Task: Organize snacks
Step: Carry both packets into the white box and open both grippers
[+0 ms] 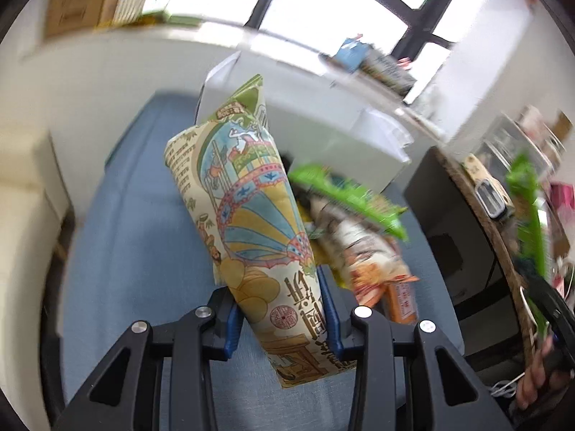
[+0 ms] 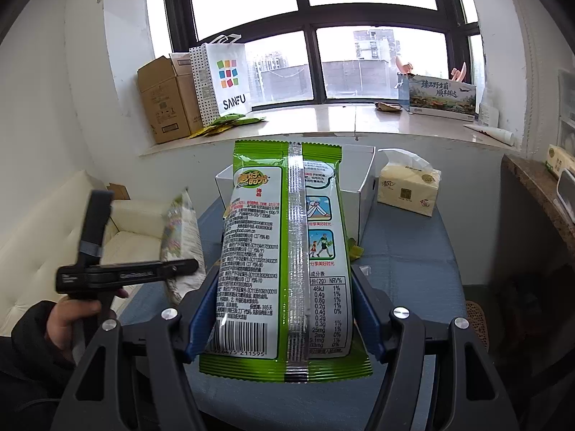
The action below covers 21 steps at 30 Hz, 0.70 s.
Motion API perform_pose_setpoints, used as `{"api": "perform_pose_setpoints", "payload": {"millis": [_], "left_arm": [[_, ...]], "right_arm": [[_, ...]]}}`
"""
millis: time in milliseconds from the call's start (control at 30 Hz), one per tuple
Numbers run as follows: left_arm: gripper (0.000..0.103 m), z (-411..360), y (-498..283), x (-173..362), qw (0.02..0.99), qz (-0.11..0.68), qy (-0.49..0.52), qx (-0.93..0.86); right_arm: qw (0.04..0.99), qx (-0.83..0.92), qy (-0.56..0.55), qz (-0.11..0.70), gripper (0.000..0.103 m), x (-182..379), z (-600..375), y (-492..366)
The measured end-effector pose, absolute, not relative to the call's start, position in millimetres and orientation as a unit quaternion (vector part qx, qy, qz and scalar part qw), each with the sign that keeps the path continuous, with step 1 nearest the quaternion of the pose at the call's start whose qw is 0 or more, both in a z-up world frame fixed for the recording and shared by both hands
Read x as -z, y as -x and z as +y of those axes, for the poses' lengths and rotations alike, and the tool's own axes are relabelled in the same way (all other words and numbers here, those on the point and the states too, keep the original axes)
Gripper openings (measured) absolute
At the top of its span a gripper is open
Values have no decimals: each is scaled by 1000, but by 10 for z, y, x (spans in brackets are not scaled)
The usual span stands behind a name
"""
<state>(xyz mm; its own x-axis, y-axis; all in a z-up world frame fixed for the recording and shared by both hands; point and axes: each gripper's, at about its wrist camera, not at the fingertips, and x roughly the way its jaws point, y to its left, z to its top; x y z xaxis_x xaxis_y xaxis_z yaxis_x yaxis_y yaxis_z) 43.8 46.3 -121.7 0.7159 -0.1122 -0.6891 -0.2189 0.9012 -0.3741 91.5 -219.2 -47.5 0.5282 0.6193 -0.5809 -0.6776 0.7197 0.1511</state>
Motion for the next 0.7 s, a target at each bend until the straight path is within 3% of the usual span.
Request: {"api": "perform_pose_setpoints", "payload": {"millis": [333, 700], "left_arm": [[42, 575, -670, 374, 940, 318, 119, 17], [42, 809, -1615, -157, 956, 285, 65, -1]], "right_arm": [[870, -371, -10, 326, 72, 468, -2109, -1286], [878, -357, 1, 319, 72, 214, -1578, -2218]]}}
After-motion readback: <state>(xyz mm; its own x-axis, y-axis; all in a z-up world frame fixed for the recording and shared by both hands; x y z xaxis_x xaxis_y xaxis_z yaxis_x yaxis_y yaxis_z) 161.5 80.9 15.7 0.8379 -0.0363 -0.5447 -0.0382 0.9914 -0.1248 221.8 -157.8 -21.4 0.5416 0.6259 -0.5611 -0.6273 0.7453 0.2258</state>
